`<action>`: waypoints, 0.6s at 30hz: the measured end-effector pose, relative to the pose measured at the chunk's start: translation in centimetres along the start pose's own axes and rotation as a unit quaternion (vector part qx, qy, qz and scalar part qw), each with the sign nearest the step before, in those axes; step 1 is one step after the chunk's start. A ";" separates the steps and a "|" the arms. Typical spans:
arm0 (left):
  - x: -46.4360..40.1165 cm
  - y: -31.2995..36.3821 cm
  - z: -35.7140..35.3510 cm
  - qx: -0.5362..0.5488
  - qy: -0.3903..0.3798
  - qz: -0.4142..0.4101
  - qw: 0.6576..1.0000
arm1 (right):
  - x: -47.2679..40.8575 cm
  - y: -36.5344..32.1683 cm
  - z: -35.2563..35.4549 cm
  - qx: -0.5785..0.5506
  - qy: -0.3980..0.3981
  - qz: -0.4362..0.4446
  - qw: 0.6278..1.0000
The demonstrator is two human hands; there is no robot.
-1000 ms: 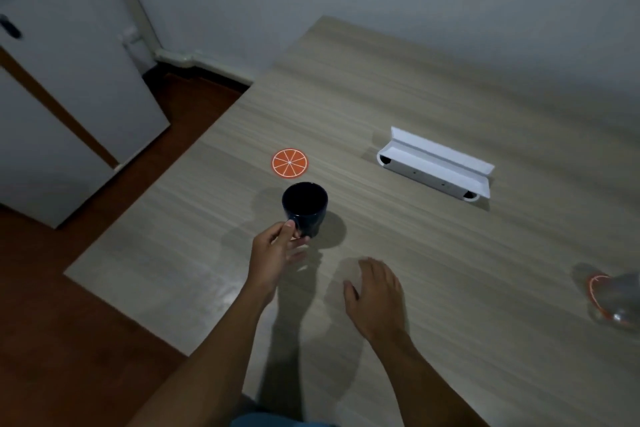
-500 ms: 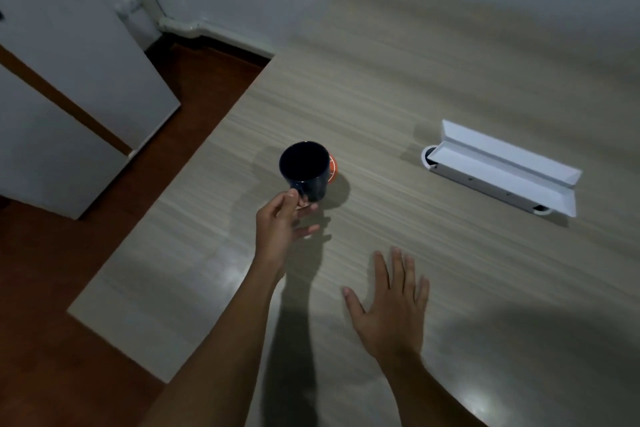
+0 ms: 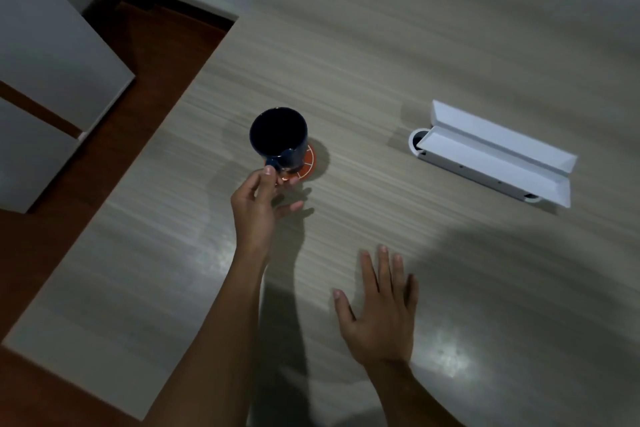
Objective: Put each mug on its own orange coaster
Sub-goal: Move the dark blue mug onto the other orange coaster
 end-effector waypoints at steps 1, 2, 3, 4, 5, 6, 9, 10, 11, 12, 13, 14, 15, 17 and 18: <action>-0.2 0.0 0.0 -0.001 0.002 0.000 1.000 | 0.0 0.0 -0.1 0.002 0.001 0.001 1.000; -0.4 0.0 0.1 -0.002 0.002 0.000 1.000 | 0.0 0.0 -0.1 0.004 0.001 0.002 1.000; -0.6 0.0 0.2 -0.004 0.002 -0.001 1.000 | 0.0 -0.1 -0.2 0.004 0.001 0.002 1.000; -0.8 -0.1 0.3 -0.007 0.002 0.000 1.000 | 0.0 -0.1 -0.2 0.003 0.000 0.002 1.000; -1.0 -0.3 0.4 -0.011 0.001 0.001 1.000 | -0.1 0.0 -0.3 0.003 0.001 0.001 1.000; -1.1 -0.4 0.4 -0.014 -0.001 0.002 1.000 | -0.1 0.0 -0.3 0.003 0.001 0.001 1.000; -1.3 -0.8 0.1 -0.016 -0.008 0.002 1.000 | 0.0 0.1 -0.3 -0.003 0.010 0.000 1.000; -1.3 -0.8 -0.1 -0.018 -0.009 0.000 1.000 | 0.0 0.1 -0.3 -0.006 0.011 0.000 1.000; -1.4 -0.8 -0.2 -0.021 -0.011 -0.002 1.000 | 0.0 0.1 -0.3 -0.008 0.012 0.000 1.000; -1.4 -0.8 -0.3 -0.025 -0.014 -0.004 1.000 | 0.0 0.1 -0.3 -0.007 0.011 0.001 1.000; -1.4 -0.9 -0.4 -0.028 -0.017 -0.005 0.999 | 0.0 0.1 -0.3 -0.006 0.009 0.002 1.000; -1.4 -1.0 -0.5 -0.031 -0.020 -0.005 0.999 | 0.0 0.2 -0.3 -0.006 0.008 0.001 1.000; -1.5 -1.1 -0.5 -0.035 -0.022 -0.006 0.999 | 0.0 0.2 -0.3 -0.006 0.007 0.001 1.000; -1.6 -1.2 -0.4 -0.044 -0.022 -0.008 0.999 | -0.1 0.1 -0.3 -0.007 0.008 0.000 1.000; -1.6 -1.3 -0.4 -0.046 -0.021 -0.010 0.999 | -0.1 0.2 -0.3 -0.008 0.008 0.000 1.000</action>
Point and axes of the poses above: each hand's wrist, its own x-axis away from the middle knuckle, its own z-axis out of the back of the hand, y = z × x, the point moved 3 cm from there along -x, towards the middle knuckle, and after that the axes turned 3 degrees about -x, right-handed, at the moved point
